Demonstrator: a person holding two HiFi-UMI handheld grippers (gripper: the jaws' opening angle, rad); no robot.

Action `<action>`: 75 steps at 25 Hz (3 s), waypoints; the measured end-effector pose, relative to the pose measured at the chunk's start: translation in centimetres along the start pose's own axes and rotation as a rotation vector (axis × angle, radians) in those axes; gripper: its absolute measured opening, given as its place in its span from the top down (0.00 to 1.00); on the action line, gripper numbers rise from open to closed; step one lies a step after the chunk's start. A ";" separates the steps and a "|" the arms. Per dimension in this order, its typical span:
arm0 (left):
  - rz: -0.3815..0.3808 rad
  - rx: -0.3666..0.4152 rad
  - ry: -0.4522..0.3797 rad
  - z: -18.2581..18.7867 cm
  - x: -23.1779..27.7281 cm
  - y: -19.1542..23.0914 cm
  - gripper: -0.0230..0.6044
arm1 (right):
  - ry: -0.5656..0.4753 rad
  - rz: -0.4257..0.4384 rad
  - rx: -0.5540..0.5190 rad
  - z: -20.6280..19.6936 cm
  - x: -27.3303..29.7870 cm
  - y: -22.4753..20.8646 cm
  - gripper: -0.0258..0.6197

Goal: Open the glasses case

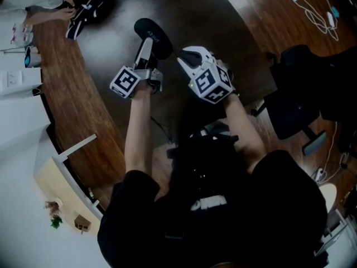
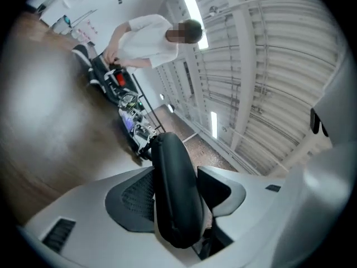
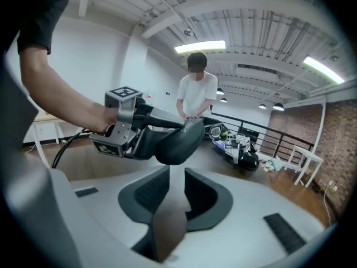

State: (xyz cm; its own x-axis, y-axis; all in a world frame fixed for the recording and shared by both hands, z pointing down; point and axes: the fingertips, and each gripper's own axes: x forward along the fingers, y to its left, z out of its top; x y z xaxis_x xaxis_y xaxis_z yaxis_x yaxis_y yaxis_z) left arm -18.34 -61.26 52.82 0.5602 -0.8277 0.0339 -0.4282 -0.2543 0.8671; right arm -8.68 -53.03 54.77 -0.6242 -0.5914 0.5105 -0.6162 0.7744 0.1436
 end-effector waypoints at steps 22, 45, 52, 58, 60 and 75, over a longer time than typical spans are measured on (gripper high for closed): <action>-0.097 0.532 -0.401 10.4 -14.2 -19.6 0.61 | -0.388 0.103 -0.229 17.0 -5.2 10.4 0.78; -0.509 0.597 -0.223 6.9 -14.3 -23.8 0.67 | -0.698 0.667 0.394 21.5 -9.3 7.4 0.48; -0.504 0.782 0.113 5.0 -13.9 -23.4 0.50 | -0.556 0.727 0.211 19.5 -9.3 9.1 0.49; -0.492 0.759 0.183 3.7 -13.6 -23.3 0.53 | -0.527 0.756 0.160 19.2 -8.9 10.4 0.49; -0.471 0.680 0.131 4.6 -13.8 -22.8 0.55 | -0.568 0.695 0.139 19.4 -9.1 9.8 0.49; -0.211 0.691 0.006 7.9 -12.1 -21.9 0.57 | -0.325 0.082 -0.389 16.5 -3.8 9.0 0.78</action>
State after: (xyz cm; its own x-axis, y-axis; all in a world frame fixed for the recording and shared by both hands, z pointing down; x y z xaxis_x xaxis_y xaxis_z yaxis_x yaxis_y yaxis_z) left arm -21.36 -49.62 29.48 0.6836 -0.7236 -0.0955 -0.6597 -0.6685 0.3435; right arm -19.78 -47.50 40.11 -0.8182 -0.5167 0.2522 -0.3731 0.8108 0.4509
